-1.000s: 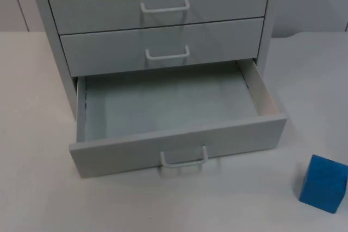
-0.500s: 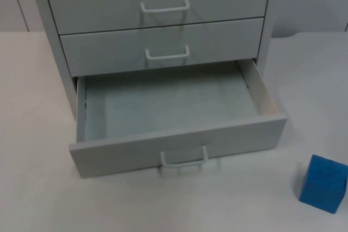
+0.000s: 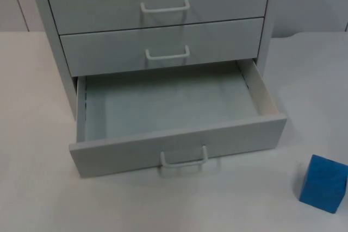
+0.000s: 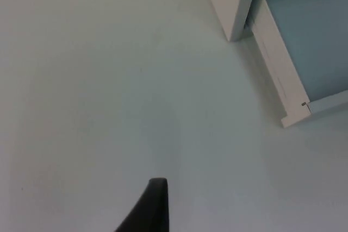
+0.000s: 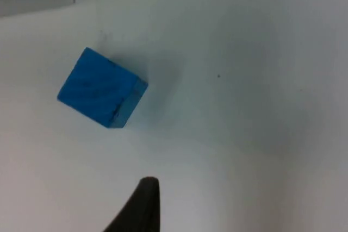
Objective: Open the drawer with the left hand, place the block into the drawer with the right hand, then close the drawer with the left hand.
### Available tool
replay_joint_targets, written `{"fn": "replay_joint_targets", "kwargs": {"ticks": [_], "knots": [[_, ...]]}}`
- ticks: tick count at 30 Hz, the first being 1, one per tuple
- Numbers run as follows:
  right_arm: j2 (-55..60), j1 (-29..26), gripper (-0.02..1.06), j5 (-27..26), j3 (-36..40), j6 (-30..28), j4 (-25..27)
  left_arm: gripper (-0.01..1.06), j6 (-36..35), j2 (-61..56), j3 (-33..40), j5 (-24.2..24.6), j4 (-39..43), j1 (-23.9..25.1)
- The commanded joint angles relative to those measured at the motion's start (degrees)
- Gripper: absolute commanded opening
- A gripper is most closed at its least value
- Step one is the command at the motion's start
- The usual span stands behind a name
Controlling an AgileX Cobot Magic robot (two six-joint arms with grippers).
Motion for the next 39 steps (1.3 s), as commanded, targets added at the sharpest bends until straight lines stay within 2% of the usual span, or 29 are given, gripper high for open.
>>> {"fn": "replay_joint_targets", "kwargs": {"ticks": [1,6,10,11,15,16,18,19,20,23,25,29,30,33,39], "knots": [[-0.3,1.6,1.05,1.3,-0.3,-0.7,0.3,1.05,0.3,-0.3,0.3,-0.8,-0.9,0.2],[0.2,8.5,1.05,1.1,-0.3,-0.7,-0.3,1.05,0.3,-0.3,0.3,-1.4,-0.9,0.2],[4.9,16.1,1.05,0.8,-0.3,5.9,-0.7,1.05,0.3,-0.3,0.3,-0.8,-0.9,0.2],[4.9,16.1,1.05,0.8,-0.3,5.9,-0.7,1.05,0.3,-0.3,0.3,-0.8,-0.9,0.2],[13.3,24.5,1.05,-2.4,-0.3,17.0,-9.4,1.05,0.3,-0.3,0.3,-0.8,-1.9,0.2],[13.3,24.5,1.05,-2.4,-0.3,17.0,-9.4,1.05,0.3,-0.3,0.3,-0.8,-1.9,0.2],[17.1,27.8,1.05,-5.4,-0.5,19.0,-13.7,1.05,0.3,-0.3,0.3,-0.8,-2.4,0.2],[19.8,30.2,1.05,-8.3,-0.9,18.4,-16.5,1.05,0.3,-0.3,0.3,-0.8,-2.4,0.2],[19.8,30.2,1.05,-8.3,-0.9,18.4,-16.5,1.05,0.3,-0.3,0.3,-0.8,-2.4,0.2],[25.2,32.0,1.05,-11.6,-3.5,18.3,-21.1,1.05,0.3,-0.3,0.3,-0.8,-2.4,0.2],[27.0,31.9,1.05,-11.6,-5.0,17.7,-21.3,1.05,0.3,-0.3,0.3,-0.8,-2.4,0.2],[33.8,31.7,1.05,-11.4,-9.9,9.2,-20.8,1.05,0.3,-0.3,0.3,-0.8,-2.4,0.2],[33.8,31.7,1.05,-11.4,-9.9,9.2,-20.8,1.05,0.3,-0.3,0.3,-0.8,-2.4,0.2],[38.3,31.7,1.05,-14.2,-12.1,4.8,-21.1,1.05,0.3,-0.3,0.3,-0.8,-2.4,0.2],[42.6,30.4,1.05,-15.8,-13.3,3.0,-22.3,1.05,0.3,-0.3,0.3,-0.8,-2.4,0.2]]}}
